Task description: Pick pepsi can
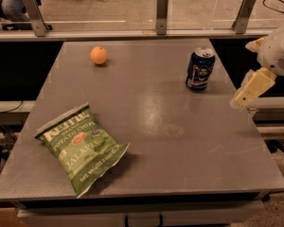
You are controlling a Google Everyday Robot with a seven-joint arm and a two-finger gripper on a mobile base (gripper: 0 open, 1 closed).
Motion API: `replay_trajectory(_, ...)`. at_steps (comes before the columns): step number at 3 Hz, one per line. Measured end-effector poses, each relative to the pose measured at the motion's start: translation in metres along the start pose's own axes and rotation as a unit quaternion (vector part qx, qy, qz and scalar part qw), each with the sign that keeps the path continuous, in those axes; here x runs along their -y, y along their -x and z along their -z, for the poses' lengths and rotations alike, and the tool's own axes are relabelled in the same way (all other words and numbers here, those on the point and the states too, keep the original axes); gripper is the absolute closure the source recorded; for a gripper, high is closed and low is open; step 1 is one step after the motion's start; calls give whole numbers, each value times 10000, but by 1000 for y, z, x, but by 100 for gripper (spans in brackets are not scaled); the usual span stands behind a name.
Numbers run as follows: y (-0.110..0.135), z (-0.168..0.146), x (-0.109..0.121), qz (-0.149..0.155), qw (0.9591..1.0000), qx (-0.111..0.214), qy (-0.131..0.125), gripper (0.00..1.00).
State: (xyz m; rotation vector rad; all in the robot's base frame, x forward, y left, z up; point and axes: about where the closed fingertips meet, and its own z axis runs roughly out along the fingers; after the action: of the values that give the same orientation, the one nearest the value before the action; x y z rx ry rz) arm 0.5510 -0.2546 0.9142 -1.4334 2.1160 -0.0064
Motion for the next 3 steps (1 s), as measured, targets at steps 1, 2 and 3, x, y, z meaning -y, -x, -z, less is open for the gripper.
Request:
replay_trajectory(1, 8, -30, 19, -215, 9977, 636, -19, 0)
replay_trajectory(2, 26, -54, 32, -440, 9898, 1355, 86, 0)
replay_trajectory(3, 43, -72, 37, -661, 9777, 1975, 256, 0)
